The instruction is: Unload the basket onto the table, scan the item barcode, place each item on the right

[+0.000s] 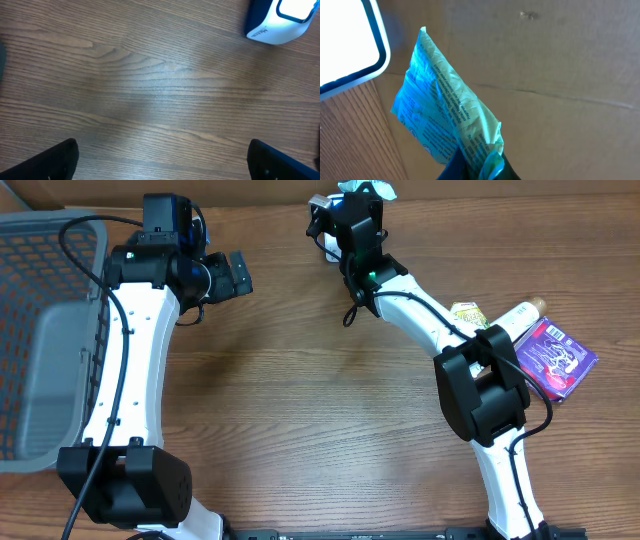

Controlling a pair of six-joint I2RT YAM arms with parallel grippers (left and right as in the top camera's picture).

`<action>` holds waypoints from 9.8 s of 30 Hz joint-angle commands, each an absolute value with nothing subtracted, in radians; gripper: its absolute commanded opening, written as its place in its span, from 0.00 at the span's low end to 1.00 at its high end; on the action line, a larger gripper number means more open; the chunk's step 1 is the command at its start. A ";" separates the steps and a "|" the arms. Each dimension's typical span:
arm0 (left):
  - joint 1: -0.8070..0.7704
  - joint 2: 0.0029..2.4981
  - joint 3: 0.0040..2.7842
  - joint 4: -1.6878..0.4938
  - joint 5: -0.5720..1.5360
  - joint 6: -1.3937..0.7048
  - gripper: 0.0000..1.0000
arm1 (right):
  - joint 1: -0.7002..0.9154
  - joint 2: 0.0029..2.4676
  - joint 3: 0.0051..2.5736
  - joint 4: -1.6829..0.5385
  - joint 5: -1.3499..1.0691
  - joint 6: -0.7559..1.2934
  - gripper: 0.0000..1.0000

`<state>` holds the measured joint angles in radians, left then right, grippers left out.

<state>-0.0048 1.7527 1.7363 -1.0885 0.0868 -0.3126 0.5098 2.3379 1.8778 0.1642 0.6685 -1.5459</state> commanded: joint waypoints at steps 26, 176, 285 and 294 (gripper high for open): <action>-0.012 1.739 1.751 -1.088 0.094 -0.321 0.99 | 0.567 2.228 1.904 0.112 0.669 -1.418 0.04; -0.013 1.734 1.751 -1.088 0.078 -0.306 1.00 | 0.052 0.003 0.008 -0.080 -0.028 0.078 1.00; 0.008 0.005 0.005 -0.078 0.019 0.247 1.00 | 0.052 0.003 0.008 -0.080 -0.028 0.078 1.00; 0.008 0.005 0.005 -0.078 0.019 0.247 1.00 | 0.052 0.003 0.008 -0.080 -0.028 0.078 1.00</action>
<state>0.0021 0.0166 0.0097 -0.0761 0.0254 0.2211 0.0586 0.0147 0.0185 -0.0834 -0.0223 0.0807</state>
